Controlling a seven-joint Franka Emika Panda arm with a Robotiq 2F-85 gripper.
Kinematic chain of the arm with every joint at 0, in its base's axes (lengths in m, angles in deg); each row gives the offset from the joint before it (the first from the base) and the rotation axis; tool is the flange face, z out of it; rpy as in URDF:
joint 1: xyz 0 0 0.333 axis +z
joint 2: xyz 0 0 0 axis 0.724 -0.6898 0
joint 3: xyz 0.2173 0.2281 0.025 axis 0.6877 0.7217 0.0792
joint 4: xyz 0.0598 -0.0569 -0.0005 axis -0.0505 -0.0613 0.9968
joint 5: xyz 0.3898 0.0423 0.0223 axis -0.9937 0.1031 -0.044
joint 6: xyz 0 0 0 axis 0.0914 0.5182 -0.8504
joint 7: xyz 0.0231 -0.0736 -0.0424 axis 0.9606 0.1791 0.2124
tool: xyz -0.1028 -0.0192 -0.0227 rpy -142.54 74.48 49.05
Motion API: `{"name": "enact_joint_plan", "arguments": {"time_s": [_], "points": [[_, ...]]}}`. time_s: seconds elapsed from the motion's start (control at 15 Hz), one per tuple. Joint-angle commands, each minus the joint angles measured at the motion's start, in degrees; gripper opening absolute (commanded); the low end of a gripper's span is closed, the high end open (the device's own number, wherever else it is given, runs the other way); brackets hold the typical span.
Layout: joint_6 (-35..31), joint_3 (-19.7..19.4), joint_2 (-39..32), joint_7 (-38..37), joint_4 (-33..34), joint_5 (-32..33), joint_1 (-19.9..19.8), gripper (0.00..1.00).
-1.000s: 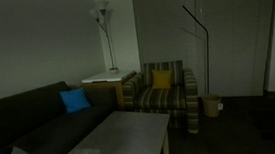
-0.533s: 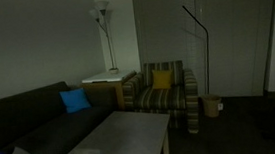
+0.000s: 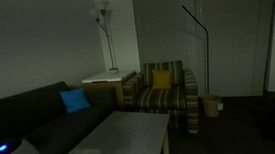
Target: Take the blue cup and place it on the white plate then take the spoon and put it in the blue cup then remove the spoon from the blue cup and place it on the table
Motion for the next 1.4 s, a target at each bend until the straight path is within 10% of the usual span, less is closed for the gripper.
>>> {"name": "enact_joint_plan", "arguments": {"time_s": [0.0, 0.67, 1.33], "points": [[6.27, -2.13, 6.86, -0.14, -7.42, -0.90, 1.01, 1.00], [12.73, 1.41, 8.29, 5.74, -7.72, 3.38, -2.14, 1.00], [33.78, 6.45, 11.46, 22.63, -6.58, 8.42, -8.52, 1.00]]}}
